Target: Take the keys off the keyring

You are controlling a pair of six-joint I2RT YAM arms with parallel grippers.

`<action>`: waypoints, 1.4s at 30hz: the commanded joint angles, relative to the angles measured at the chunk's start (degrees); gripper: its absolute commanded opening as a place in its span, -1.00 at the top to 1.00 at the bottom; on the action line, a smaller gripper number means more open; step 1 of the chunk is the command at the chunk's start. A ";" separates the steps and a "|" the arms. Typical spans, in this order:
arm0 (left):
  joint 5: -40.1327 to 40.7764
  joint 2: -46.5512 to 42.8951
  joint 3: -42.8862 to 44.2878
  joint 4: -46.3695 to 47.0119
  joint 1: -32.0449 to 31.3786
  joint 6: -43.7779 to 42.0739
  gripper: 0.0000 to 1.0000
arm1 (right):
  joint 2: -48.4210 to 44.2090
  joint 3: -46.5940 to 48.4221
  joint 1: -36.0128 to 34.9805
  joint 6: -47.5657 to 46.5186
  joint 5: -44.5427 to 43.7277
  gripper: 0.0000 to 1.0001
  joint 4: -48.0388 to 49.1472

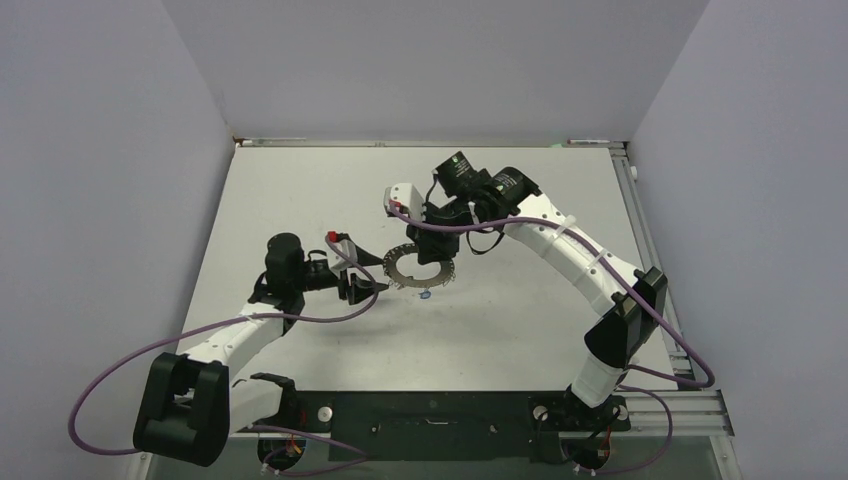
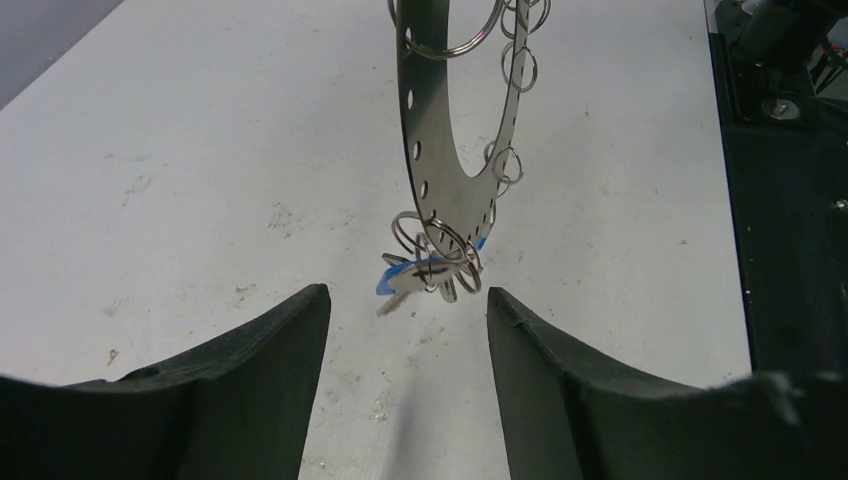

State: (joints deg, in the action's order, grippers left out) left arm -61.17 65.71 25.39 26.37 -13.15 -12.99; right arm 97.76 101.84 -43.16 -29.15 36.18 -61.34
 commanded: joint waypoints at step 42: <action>-7.99 0.48 2.21 -10.25 -2.82 -8.45 0.53 | -3.18 3.01 -1.91 -4.44 3.28 0.90 -2.18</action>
State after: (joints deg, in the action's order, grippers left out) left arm -66.15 66.46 25.41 18.02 -15.68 -20.16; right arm 97.76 102.32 -44.73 -32.60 37.91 -64.38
